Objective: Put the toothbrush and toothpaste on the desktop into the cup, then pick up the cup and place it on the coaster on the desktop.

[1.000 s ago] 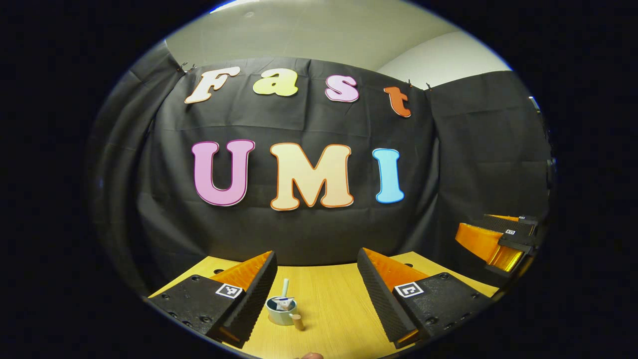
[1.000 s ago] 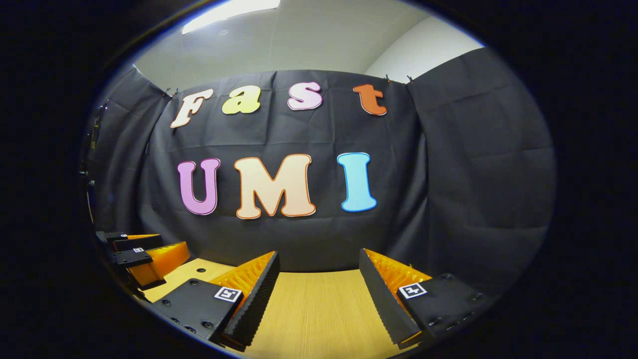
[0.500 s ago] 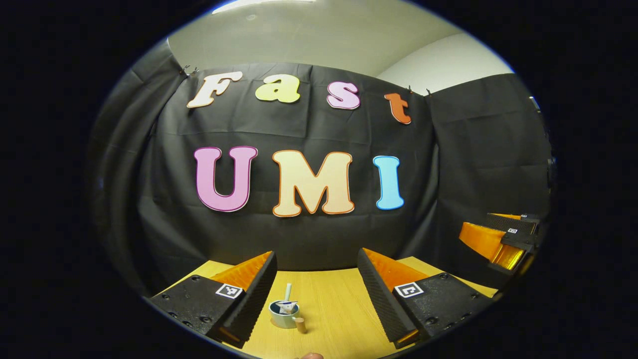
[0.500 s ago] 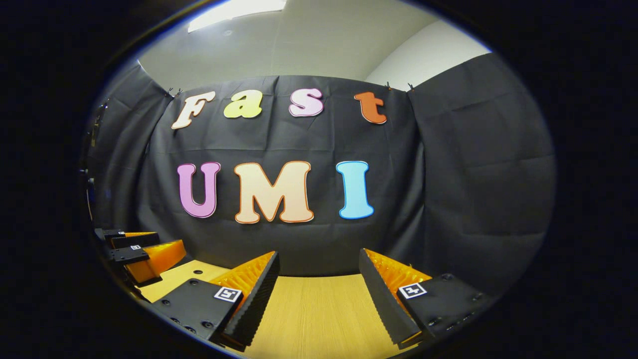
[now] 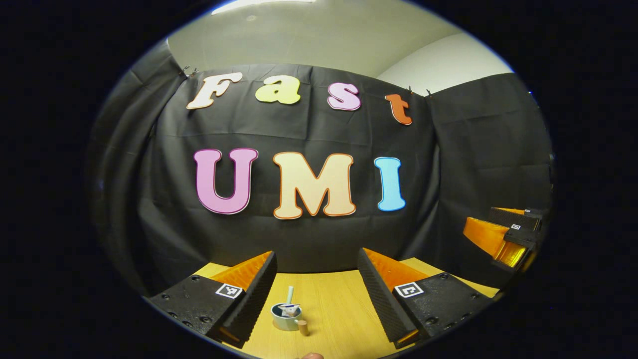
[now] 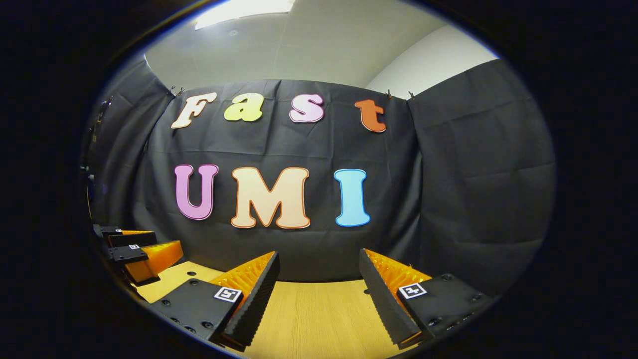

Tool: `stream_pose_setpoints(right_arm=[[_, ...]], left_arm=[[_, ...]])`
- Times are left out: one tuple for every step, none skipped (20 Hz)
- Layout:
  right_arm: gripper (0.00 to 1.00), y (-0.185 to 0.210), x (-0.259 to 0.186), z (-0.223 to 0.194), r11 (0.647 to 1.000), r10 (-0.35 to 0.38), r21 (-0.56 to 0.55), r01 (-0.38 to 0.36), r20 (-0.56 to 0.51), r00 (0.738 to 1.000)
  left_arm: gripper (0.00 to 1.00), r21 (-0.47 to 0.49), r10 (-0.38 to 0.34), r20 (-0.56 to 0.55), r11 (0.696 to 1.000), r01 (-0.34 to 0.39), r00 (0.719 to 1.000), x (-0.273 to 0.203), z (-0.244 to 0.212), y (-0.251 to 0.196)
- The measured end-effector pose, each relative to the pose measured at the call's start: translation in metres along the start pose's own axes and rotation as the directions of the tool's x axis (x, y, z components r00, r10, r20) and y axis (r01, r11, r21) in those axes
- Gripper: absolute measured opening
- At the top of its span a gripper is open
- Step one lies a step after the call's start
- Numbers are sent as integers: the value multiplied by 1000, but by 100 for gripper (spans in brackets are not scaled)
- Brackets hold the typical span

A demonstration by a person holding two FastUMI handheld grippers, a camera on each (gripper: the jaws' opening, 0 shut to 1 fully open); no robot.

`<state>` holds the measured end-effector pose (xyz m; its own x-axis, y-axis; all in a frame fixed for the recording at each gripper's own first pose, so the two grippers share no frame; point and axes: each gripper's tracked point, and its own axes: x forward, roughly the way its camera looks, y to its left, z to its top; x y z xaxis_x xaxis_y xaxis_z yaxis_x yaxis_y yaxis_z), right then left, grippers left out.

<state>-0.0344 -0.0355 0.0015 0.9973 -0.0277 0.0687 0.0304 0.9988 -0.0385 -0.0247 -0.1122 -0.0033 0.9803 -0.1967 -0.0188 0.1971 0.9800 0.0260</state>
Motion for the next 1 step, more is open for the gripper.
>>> stream_pose_setpoints(right_arm=[[98, 1, 1, 0, 1000, -1, -3, 1, 0, 1000]], left_arm=[[94, -2, 1, 0, 1000, -1, 1000, 0, 1, 1]])
